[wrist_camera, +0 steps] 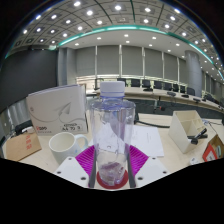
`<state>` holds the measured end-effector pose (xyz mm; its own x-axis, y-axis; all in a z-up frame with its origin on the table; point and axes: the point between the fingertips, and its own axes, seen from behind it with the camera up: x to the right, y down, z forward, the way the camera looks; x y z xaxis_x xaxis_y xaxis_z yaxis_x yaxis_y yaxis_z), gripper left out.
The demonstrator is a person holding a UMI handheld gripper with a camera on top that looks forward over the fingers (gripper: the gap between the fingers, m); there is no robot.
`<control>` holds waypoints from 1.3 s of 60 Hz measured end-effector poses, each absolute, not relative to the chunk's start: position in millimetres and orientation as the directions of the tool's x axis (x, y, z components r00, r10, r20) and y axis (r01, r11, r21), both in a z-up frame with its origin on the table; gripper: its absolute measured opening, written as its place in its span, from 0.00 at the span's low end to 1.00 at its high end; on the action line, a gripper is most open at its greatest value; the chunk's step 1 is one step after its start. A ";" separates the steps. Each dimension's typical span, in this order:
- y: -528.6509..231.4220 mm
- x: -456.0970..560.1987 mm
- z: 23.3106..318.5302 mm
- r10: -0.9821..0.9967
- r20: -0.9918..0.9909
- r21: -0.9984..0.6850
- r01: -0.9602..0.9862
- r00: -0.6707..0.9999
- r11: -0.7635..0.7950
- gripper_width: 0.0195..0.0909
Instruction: Pour water
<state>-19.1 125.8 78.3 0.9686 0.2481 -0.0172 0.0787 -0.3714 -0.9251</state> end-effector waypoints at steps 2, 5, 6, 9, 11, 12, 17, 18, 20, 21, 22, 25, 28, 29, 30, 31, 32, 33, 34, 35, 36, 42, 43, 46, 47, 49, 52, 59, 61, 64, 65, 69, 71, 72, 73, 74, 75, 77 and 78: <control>124.8 -20.3 77.4 0.250 -0.004 -0.924 0.092 0.968 -0.372 0.41; 122.4 -21.9 72.4 0.250 0.004 -0.912 0.106 0.968 -0.397 0.46; 120.8 -22.1 69.6 0.249 0.001 -0.905 0.106 0.969 -0.411 0.50; 114.0 -23.8 63.8 0.248 -0.014 -0.888 0.101 0.969 -0.448 0.76; 110.2 -25.8 61.7 0.248 -0.029 -0.878 0.094 0.968 -0.469 0.94; 108.3 -26.6 62.1 0.248 -0.037 -0.874 0.089 0.968 -0.478 0.94; 97.6 -24.9 71.6 0.222 -0.039 -0.864 0.079 0.974 -0.497 0.94; 94.5 -24.2 74.7 0.215 -0.033 -0.863 0.081 0.976 -0.499 0.94; 87.7 -23.0 82.1 0.206 -0.020 -0.861 0.088 0.978 -0.501 0.93; 84.1 -22.7 85.9 0.199 -0.013 -0.860 0.091 0.980 -0.501 0.93; 80.1 -22.4 89.7 0.193 -0.005 -0.859 0.094 0.981 -0.503 0.93; 65.4 -23.3 102.7 0.177 0.012 -0.852 0.102 0.984 -0.513 0.93; 47.7 -23.0 117.5 0.149 0.022 -0.843 0.098 0.989 -0.528 0.93; 40.5 -25.0 121.8 0.136 0.023 -0.840 0.093 0.990 -0.534 0.93; 33.4 -26.4 126.4 0.124 0.025 -0.837 0.088 0.992 -0.541 0.93; 26.0 -27.7 131.3 0.113 0.026 -0.833 0.084 0.993 -0.546 0.93; 18.3 -29.7 136.1 0.103 0.028 -0.831 0.080 0.994 -0.551 0.93; 10.3 -31.8 141.1 0.095 0.030 -0.828 0.078 0.995 -0.555 0.93; 2.2 -34.3 146.4 0.087 0.032 -0.827 0.076 0.996 -0.557 0.93; -6.3 -36.6 151.4 0.080 0.035 -0.826 0.074 0.996 -0.559 0.93; -15.4 -38.9 156.4 0.072 0.039 -0.825 0.073 0.997 -0.561 0.93; -71.8 -51.3 177.1 0.041 0.076 -0.807 0.086 0.996 -0.585 0.93; -81.4 -53.7 180.3 0.036 0.083 -0.805 0.088 0.996 -0.587 0.93; -110.4 -63.1 190.4 0.028 0.095 -0.799 0.093 0.995 -0.593 0.93; -119.3 -66.1 193.6 0.026 0.097 -0.799 0.094 0.995 -0.594 0.93; -136.6 -72.8 199.1 0.020 0.099 -0.797 0.091 0.995 -0.597 0.93; -161.2 -81.5 206.3 0.020 0.096 -0.796 0.089 0.995 -0.599 0.93; -205.5 -103.2 221.4 0.026 0.087 -0.796 0.085 0.996 -0.599 0.94; -214.2 -110.1 225.9 0.031 0.092 -0.800 0.092 0.995 -0.593 0.93; -226.4 -116.6 230.8 0.039 0.105 -0.805 0.109 0.994 -0.584 0.93; -229.8 -118.3 232.4 0.040 0.109 -0.807 0.112 0.993 -0.580 0.93; -240.3 -125.8 238.7 0.044 0.113 -0.816 0.117 0.993 -0.566 0.93; -246.4 -130.7 239.8 0.051 0.100 -0.815 0.111 0.994 -0.569 0.93; -249.1 -132.8 239.8 0.054 0.092 -0.815 0.107 0.994 -0.570 0.93; -251.3 -134.1 240.0 0.055 0.088 -0.815 0.104 0.995 -0.570 0.93; -253.8 -134.4 240.2 0.054 0.089 -0.814 0.104 0.995 -0.571 0.92; -255.8 -134.2 240.3 0.052 0.092 -0.814 0.105 0.994 -0.571 0.92; -259.5 -132.9 241.8 0.050 0.100 -0.814 0.111 0.994 -0.571 0.93; -260.6 -132.2 242.6 0.049 0.104 -0.814 0.114 0.993 -0.569 0.93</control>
<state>-132.2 -260.6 242.6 0.9933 0.0492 0.1045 0.1139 -0.5693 -0.8142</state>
